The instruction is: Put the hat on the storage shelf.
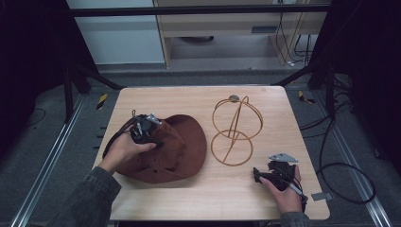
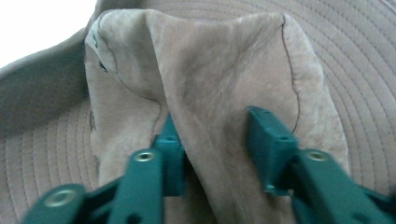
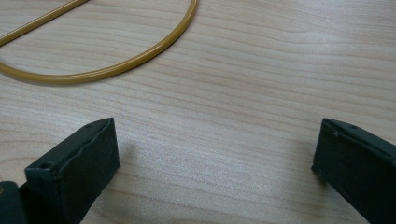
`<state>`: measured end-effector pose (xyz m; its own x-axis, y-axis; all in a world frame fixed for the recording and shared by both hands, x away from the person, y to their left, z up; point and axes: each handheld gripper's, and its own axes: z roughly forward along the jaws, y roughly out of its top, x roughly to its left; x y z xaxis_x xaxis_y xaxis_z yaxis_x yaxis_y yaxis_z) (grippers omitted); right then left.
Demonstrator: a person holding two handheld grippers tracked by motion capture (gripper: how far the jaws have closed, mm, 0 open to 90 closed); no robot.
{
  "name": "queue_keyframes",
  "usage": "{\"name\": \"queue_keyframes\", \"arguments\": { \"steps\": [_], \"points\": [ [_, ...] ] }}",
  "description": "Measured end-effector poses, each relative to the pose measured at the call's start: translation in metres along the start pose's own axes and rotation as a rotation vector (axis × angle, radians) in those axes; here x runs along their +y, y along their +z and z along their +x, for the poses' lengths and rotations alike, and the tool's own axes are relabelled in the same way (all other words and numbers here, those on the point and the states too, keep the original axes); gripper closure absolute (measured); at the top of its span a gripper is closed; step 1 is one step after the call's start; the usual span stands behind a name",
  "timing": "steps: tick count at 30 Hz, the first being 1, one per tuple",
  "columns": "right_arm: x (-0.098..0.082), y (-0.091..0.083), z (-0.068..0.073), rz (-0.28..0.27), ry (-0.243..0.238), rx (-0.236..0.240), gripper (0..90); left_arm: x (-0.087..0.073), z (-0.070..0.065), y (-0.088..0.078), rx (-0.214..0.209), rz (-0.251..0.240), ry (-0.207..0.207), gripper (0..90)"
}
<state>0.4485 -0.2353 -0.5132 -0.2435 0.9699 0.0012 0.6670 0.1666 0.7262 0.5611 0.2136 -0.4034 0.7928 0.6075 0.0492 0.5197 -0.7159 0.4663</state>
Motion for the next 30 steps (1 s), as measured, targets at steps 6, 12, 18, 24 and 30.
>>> {"name": "queue_keyframes", "arguments": {
  "steps": [6,12,18,24,30],
  "points": [
    [0.0,0.0,0.0,0.001,-0.001,0.0,0.5,-0.001,0.004,-0.004,-0.013,-0.013,-0.02,84.5],
    [0.0,0.0,0.0,0.001,-0.002,0.0,0.4,-0.002,0.003,-0.012,-0.005,-0.026,-0.015,88.4],
    [0.0,0.0,0.0,0.001,-0.002,0.0,0.4,0.0,-0.001,-0.019,0.005,-0.044,0.001,88.5],
    [0.0,0.0,0.0,0.001,-0.002,0.0,0.5,0.004,-0.006,-0.03,0.016,-0.074,0.022,88.5],
    [0.0,0.0,0.0,0.0,0.0,0.0,0.4,0.006,-0.009,-0.043,0.027,-0.112,0.038,88.5]
  ]
}}
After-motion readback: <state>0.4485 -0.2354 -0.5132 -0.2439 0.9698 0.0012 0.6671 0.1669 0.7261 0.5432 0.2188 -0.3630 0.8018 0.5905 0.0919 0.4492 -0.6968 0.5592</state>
